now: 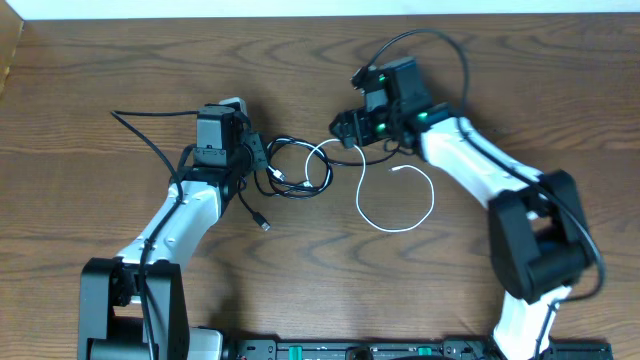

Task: Untangle cables

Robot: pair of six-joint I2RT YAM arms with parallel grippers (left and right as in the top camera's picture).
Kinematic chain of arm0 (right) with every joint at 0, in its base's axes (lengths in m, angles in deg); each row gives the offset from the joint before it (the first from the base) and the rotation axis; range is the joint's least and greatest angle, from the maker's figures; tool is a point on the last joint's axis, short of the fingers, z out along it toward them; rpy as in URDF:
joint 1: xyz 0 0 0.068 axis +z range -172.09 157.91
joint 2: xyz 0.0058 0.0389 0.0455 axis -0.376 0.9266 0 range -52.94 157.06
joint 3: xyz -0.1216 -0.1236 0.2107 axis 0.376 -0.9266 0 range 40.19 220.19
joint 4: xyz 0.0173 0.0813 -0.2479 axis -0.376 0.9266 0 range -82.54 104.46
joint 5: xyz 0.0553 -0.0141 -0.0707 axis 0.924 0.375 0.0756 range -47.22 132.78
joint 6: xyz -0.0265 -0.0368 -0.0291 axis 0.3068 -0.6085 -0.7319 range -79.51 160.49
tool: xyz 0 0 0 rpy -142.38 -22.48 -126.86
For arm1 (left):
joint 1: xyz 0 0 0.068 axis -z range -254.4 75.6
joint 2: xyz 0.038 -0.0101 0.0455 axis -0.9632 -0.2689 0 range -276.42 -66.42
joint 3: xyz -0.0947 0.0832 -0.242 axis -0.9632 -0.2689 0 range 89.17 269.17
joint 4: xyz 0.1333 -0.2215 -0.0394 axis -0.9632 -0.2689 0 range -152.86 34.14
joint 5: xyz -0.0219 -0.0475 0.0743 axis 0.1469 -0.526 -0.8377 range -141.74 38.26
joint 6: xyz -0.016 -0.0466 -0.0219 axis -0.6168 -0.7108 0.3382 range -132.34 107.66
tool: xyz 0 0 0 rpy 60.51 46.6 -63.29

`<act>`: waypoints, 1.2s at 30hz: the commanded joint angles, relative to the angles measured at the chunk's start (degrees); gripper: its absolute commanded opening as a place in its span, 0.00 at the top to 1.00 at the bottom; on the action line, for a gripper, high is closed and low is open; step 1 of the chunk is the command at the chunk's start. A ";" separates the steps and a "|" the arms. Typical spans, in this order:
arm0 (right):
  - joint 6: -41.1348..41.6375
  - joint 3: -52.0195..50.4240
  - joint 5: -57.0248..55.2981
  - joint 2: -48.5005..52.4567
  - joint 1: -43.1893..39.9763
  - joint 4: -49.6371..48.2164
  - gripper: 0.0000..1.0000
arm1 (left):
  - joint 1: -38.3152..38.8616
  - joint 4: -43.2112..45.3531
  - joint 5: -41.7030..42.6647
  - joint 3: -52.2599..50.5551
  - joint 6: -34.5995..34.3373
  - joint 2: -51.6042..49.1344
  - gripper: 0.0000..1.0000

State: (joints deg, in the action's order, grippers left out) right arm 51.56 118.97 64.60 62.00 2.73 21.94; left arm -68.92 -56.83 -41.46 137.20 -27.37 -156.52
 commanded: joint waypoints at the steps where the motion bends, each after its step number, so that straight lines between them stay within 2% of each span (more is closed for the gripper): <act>1: 3.72 0.11 -1.99 3.80 1.51 -1.07 0.13 | 0.07 0.37 -0.70 -0.55 0.04 -0.22 0.73; 3: 6.14 0.11 -1.90 5.79 2.25 -1.38 0.16 | 0.07 0.46 -0.70 -0.55 0.04 -0.22 0.72; 4: 6.91 0.11 -1.55 6.60 2.64 -1.36 0.23 | 0.07 0.46 -0.70 -0.55 0.04 -0.22 0.72; 5: 7.34 0.11 -0.39 7.21 3.04 -1.03 0.37 | 0.07 0.46 -0.70 -0.55 0.04 -0.22 0.72; 7: 7.30 0.11 2.82 7.52 3.45 -0.15 0.57 | 0.07 0.46 -0.72 -0.55 0.07 -0.22 0.72; 9: 7.06 0.13 6.16 7.48 3.82 0.09 0.68 | 0.07 0.48 -0.76 -0.55 0.07 -0.24 0.72; 12: 7.08 0.13 9.99 7.43 3.85 -0.02 0.74 | 0.07 0.46 -0.76 -0.55 0.07 -0.24 0.72; 14: 6.99 0.13 11.23 7.43 3.72 0.26 0.87 | 0.07 0.46 -0.76 -0.55 0.07 -0.42 0.72; 15: 6.62 0.13 11.67 7.43 3.67 0.42 0.97 | 0.07 0.46 -0.74 -0.55 0.04 -0.59 0.72; 26: 0.79 0.17 16.02 4.35 3.67 4.42 0.99 | 0.09 2.69 -0.68 -0.55 -3.34 -6.25 0.71; 33: -0.87 0.17 15.13 0.74 3.67 5.35 0.91 | 0.09 3.06 -0.66 -0.55 -3.34 -6.69 0.71; 36: -0.87 0.17 9.20 0.79 3.61 6.88 0.84 | 0.11 3.04 -0.26 -0.55 -5.14 -7.39 0.71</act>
State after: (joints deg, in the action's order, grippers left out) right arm 51.98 118.95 78.20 63.75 6.18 27.84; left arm -68.92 -53.90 -41.57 137.20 -30.69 -162.99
